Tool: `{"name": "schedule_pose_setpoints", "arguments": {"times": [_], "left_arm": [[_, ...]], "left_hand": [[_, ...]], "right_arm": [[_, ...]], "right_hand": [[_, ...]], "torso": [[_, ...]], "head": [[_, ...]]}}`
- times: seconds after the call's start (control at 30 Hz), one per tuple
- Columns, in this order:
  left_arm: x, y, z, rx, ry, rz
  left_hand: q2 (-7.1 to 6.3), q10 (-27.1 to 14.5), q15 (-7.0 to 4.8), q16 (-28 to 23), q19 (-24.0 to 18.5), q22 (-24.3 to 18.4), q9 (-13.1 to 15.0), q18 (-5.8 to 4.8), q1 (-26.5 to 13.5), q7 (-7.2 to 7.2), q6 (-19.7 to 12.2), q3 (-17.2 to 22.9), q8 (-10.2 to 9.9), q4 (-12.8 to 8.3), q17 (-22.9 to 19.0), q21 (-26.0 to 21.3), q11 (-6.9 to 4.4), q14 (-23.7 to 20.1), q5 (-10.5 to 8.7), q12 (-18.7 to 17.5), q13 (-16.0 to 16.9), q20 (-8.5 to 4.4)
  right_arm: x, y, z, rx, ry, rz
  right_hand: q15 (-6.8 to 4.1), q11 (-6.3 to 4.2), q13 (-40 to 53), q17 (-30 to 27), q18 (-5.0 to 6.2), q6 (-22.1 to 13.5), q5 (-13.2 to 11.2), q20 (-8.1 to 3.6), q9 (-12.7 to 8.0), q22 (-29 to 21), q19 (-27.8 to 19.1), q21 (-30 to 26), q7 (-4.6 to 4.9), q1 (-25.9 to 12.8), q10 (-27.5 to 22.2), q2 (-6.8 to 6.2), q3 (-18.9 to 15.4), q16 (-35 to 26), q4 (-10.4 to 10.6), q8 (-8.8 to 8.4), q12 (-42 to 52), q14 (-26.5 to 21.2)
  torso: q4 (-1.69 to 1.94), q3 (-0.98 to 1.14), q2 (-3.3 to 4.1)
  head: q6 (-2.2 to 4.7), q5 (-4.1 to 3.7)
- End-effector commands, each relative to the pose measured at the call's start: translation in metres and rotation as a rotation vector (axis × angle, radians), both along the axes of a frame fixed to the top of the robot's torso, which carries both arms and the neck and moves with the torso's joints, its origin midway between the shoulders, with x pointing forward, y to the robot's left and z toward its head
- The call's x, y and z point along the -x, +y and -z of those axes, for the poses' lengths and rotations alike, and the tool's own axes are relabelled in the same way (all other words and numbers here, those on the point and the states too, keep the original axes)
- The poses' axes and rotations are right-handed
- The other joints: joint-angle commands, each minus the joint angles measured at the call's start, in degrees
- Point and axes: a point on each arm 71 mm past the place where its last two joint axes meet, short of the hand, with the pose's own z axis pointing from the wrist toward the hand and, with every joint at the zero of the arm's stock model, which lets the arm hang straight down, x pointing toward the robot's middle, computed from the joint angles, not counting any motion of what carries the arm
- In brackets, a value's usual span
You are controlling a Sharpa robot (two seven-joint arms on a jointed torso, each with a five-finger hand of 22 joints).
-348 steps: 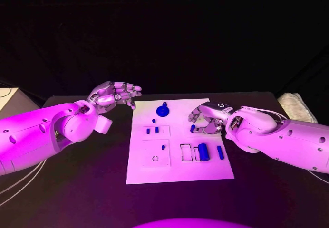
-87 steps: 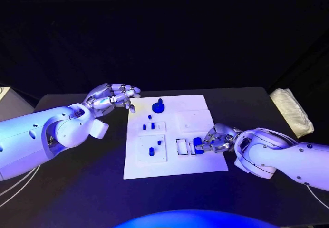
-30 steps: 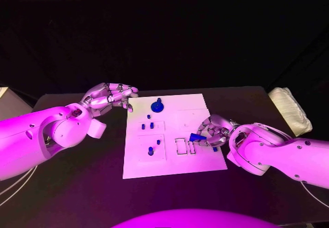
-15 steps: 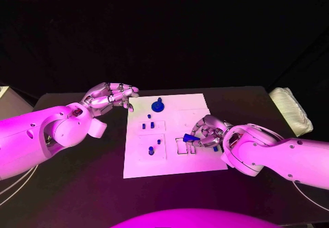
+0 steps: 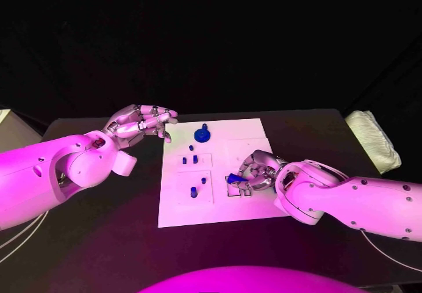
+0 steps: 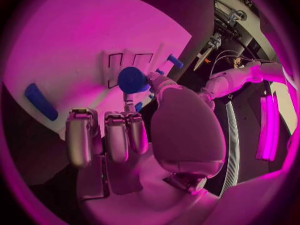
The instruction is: Assemble the parts on the task board
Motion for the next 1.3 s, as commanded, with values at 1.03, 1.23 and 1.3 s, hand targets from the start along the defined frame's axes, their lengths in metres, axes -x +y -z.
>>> {"name": "schedule_pose_setpoints", "arguments": {"times": [1.03,1.23,1.3], "left_arm": [[0.0017,-0.0016,-0.0004,0.007,0.008,0.027],[0.0028,-0.0040,-0.0007,0.015,0.013,0.034],[0.0029,-0.0041,-0.0007,0.015,0.014,0.034]], "left_hand": [[1.08,-0.50,-0.10,-0.11,0.44,-0.23,-0.03,0.79,0.65,-0.03,-0.30,-0.17,0.26,0.24,0.10,-0.41,-0.09,-0.43,0.29,0.51,0.12,-0.13],[1.15,-0.52,-0.09,-0.11,0.48,-0.28,-0.03,0.79,0.71,-0.03,-0.29,-0.22,0.28,0.31,0.11,-0.46,-0.09,-0.45,0.27,0.54,0.13,-0.13],[1.15,-0.52,-0.09,-0.11,0.48,-0.28,-0.03,0.79,0.71,-0.03,-0.29,-0.22,0.28,0.31,0.11,-0.46,-0.09,-0.45,0.27,0.54,0.13,-0.13]], "right_arm": [[0.0002,0.0062,0.0005,0.113,-0.061,-0.096],[-0.0001,0.0045,0.0004,0.132,-0.070,-0.104],[0.0000,0.0036,0.0002,0.139,-0.075,-0.107]], "right_hand": [[-2.33,-2.70,15.09,12.86,-1.17,5.60,-0.58,-2.10,3.19,11.23,4.41,2.05,-4.80,-9.64,5.91,3.92,3.81,0.79,0.04,6.89,1.79,5.50],[-2.43,-2.79,15.09,13.13,-1.23,5.54,-0.06,-2.22,3.34,11.43,4.50,2.30,-4.88,-10.57,5.91,4.10,4.26,0.90,0.06,7.33,1.79,5.55],[-2.45,-2.83,15.09,13.14,-1.24,5.51,0.16,-2.25,3.39,11.48,4.52,2.35,-4.95,-10.62,5.91,4.10,4.47,0.90,-0.07,7.45,1.79,5.55]], "torso": [[-0.07,0.01,-0.09],[-0.01,-0.03,-0.08],[-0.06,0.00,-0.09]], "head": [[-0.60,0.13],[-0.90,0.12],[-0.86,0.06]]}}
